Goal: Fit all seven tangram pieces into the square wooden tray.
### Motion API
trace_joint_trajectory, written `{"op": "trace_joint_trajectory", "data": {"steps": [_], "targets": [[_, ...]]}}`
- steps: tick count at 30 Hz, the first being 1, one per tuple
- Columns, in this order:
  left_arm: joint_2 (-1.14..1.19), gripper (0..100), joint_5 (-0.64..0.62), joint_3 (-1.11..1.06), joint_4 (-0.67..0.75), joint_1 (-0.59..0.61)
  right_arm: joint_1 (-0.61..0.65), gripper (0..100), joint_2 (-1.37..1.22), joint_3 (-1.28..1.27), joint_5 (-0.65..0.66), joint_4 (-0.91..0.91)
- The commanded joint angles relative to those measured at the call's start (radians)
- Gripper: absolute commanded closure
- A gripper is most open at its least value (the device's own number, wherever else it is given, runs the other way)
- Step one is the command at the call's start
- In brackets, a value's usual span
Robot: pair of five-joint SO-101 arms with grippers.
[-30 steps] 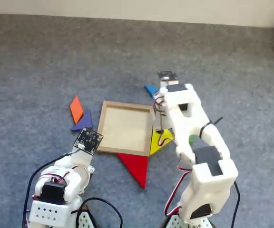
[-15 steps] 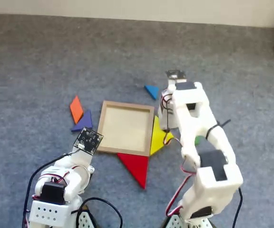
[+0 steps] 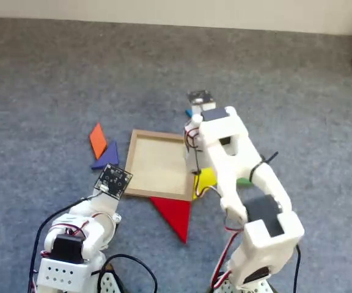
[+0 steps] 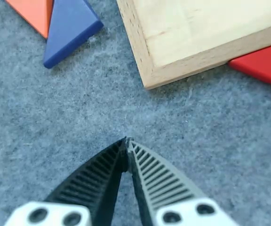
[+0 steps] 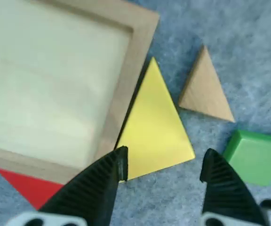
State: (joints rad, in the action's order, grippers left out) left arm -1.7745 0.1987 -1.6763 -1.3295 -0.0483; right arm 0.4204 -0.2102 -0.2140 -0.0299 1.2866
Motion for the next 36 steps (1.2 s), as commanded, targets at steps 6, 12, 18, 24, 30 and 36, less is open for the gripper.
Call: {"op": "trace_joint_trajectory", "data": {"steps": [6,12,18,24,30,36], "targets": [[-0.041,99,-0.005,-0.019,-0.003,0.008,0.008,74.5,-0.062,0.033,-0.017,-0.084],[-0.041,99,-0.005,-0.019,-0.003,0.008,0.016,74.5,-0.065,0.035,-0.071,-0.088],[-0.041,99,-0.005,-0.019,-0.003,0.008,0.016,74.5,-0.068,0.028,-0.094,-0.119],[-0.041,99,-0.005,-0.019,-0.003,0.008,0.016,74.5,-0.068,0.025,-0.097,-0.09],[-0.041,99,-0.005,-0.019,-0.003,0.008,0.033,73.1,-0.067,0.035,-0.161,-0.042],[-0.041,99,-0.005,-0.019,-0.003,0.008,0.067,65.8,-0.068,0.033,-0.166,-0.045]]}}
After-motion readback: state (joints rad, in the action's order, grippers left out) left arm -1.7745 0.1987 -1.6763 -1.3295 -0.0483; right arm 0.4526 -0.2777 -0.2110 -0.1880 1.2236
